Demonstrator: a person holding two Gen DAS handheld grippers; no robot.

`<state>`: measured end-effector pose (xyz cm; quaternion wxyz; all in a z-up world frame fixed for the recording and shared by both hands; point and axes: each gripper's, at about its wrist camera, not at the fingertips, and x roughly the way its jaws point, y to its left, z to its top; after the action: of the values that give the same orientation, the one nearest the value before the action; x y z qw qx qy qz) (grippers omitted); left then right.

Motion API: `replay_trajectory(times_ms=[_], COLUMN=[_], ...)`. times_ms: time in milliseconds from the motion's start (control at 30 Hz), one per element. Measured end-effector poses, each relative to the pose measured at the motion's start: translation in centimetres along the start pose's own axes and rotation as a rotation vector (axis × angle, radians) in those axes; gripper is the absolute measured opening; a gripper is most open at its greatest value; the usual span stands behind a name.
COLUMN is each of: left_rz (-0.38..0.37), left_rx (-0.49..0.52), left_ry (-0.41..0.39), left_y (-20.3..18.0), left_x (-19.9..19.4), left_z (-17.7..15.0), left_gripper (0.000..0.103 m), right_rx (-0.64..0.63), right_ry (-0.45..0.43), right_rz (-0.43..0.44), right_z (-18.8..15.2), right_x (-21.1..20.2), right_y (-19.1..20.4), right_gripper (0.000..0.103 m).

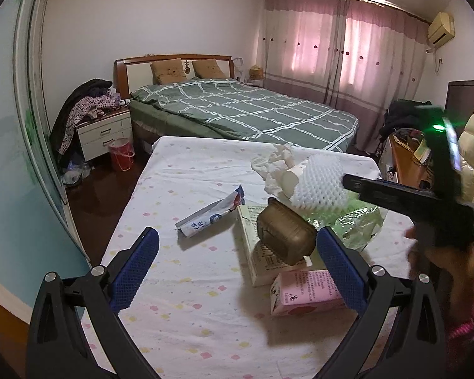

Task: Collect trash
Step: 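Grasp the white foam net wrap with the right tool, then carry the foam net over the bin and open the right tool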

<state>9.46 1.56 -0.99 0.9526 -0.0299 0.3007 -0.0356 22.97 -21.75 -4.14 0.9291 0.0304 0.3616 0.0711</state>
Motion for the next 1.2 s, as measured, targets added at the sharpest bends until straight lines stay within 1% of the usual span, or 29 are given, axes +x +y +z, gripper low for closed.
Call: replay_trajectory(times_ms=[133,200,233,267,300,333,400,533,800,967,1100,1200], left_rz=[0.008,0.009,0.009,0.007,0.006,0.004,0.0,-0.009,-0.028,-0.045,-0.072,-0.097], left_rx=[-0.006,-0.011,-0.014,-0.018,-0.019,-0.021,-0.021,-0.019,-0.003,0.011,0.024,0.038], left_ry=[0.005,0.006,0.008,0.011,0.013,0.016,0.024,0.032,0.038,0.048,0.06,0.086], left_y=[0.6,0.8,1.0,1.0,1.1,1.2,1.1,0.9,0.0,-0.9,-2.0,-2.9], left_x=[0.0,0.0,0.0,0.2,0.2,0.3,0.7,1.0,1.0,1.2,1.5,2.3], left_z=[-0.1,-0.2,-0.3,-0.4,-0.5,-0.5,-0.6,-0.8,-1.0,-1.3,-1.7,-2.4], left_gripper=[0.098,0.098,0.098,0.098,0.098,0.098,0.098,0.098,0.098,0.098,0.098,0.098], right_rx=[-0.036,-0.04,-0.038,-0.037,-0.038,-0.036,-0.027,0.001,0.054,0.077,0.108,0.145], right_ry=[0.054,0.084,0.096,0.099,0.098,0.096,0.078,0.037,-0.054,-0.102,-0.146,-0.175], right_rz=[-0.027,-0.033,-0.03,-0.025,-0.021,-0.019,-0.015,0.01,0.056,0.056,0.024,-0.043], right_z=[0.2,0.0,-0.2,-0.5,-0.6,-0.6,-0.6,-0.3,-0.5,-1.2,-2.2,-3.2], right_x=[2.4,3.4,3.7,3.8,3.9,3.9,3.4,1.9,-2.7,-5.7,-8.2,-9.8], right_y=[1.7,1.9,1.8,1.9,1.8,1.8,1.5,0.7,-1.1,-2.4,-4.3,-6.7], right_gripper=[0.065,0.051,0.049,0.044,0.037,0.032,0.02,0.012,0.011,0.011,0.011,0.011])
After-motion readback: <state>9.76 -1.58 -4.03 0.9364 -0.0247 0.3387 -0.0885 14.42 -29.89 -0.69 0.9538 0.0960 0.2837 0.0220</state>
